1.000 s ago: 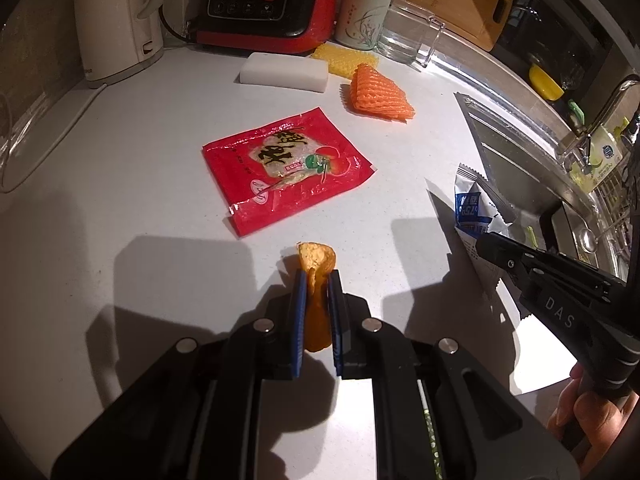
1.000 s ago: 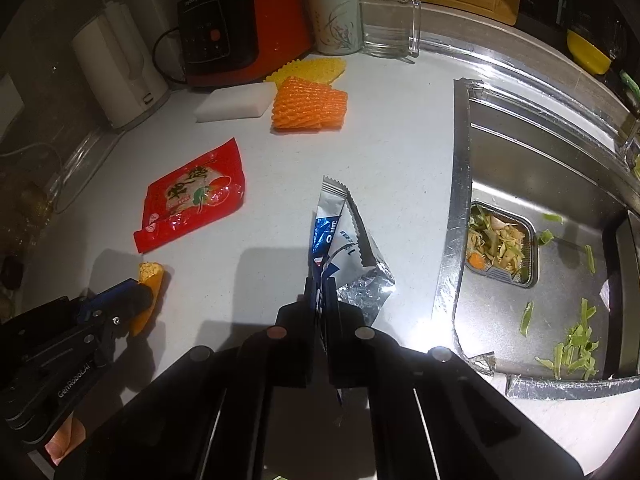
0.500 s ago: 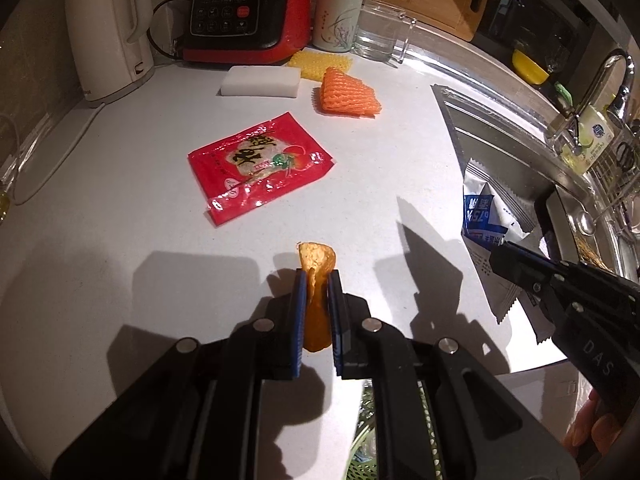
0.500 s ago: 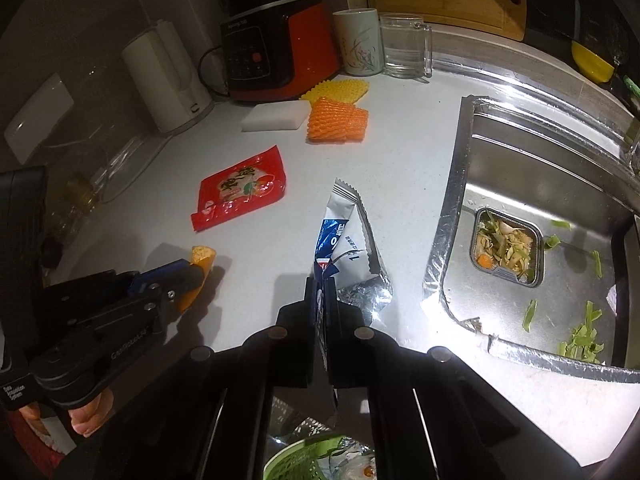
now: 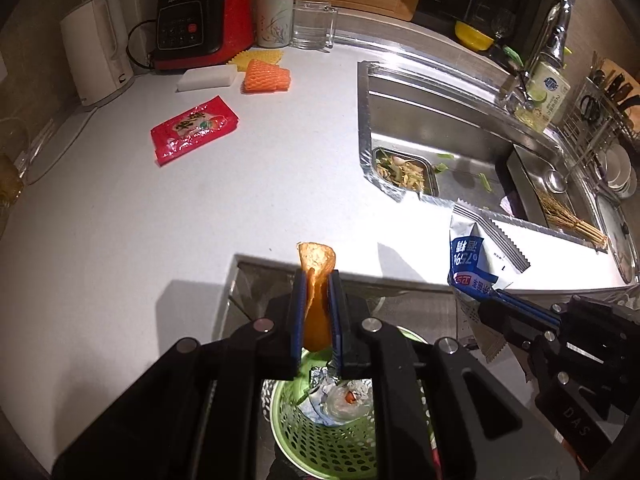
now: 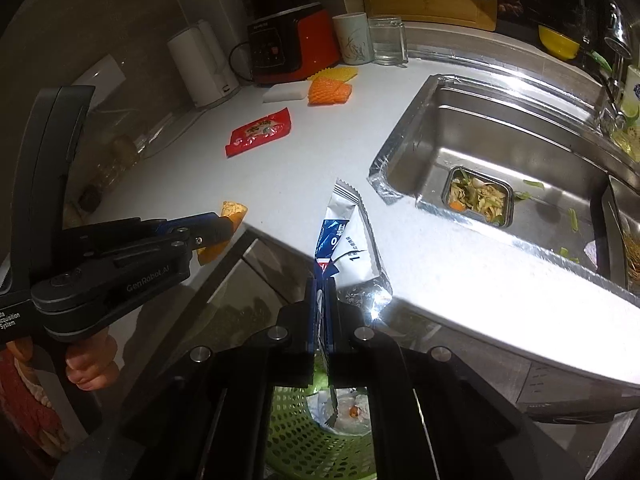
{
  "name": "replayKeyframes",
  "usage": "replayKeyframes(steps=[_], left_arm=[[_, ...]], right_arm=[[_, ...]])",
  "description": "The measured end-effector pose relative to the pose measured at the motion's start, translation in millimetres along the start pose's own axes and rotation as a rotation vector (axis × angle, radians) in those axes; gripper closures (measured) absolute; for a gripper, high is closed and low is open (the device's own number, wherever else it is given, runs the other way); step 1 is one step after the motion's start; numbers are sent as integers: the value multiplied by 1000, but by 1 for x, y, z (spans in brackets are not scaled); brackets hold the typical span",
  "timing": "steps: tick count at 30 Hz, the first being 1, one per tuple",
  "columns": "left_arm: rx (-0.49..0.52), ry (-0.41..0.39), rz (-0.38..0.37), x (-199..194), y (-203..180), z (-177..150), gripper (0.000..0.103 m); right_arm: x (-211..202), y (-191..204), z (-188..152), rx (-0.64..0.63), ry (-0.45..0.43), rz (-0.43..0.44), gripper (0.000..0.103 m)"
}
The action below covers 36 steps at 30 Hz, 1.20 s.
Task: Collect trash
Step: 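Carry the toast to the basket and open the left tool while the right tool carries the packet, then open the right tool to drop the wipe packet into the basket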
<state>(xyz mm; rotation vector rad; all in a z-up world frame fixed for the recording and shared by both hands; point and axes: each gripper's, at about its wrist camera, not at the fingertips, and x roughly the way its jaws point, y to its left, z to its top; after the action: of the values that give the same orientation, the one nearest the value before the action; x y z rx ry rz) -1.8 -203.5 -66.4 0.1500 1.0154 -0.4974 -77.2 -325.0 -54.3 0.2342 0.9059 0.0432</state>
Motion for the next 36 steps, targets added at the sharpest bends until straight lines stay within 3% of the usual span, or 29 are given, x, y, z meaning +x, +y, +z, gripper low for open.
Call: replayKeyframes(steps=[9,18,20,22,25,28,36], left_arm=[[-11,55,9,-11,-56,-68,92],[-87,246,-10,54,-62,-135,90],[-108,299,-3,70,-61,-150,85],[-120,332,-3,78,-62,-160,64],[-119,319,5,75,-65,-165,48],[-107,294,28,69,-67,-160,38],[-130,238,93,41,-53,-143,29]], right_arm=[[-51,-22,-49,-2,-22,26,98],[-57,-34,-80,11,11,55,98],[-56,-33,-84,0,18,57,98],[-54,-32,-86,-11,24,56,98],[-51,-31,-89,-18,34,60,98],[-48,-32,-90,-24,43,65,98],[-38,-30,-89,-47,58,88,98]])
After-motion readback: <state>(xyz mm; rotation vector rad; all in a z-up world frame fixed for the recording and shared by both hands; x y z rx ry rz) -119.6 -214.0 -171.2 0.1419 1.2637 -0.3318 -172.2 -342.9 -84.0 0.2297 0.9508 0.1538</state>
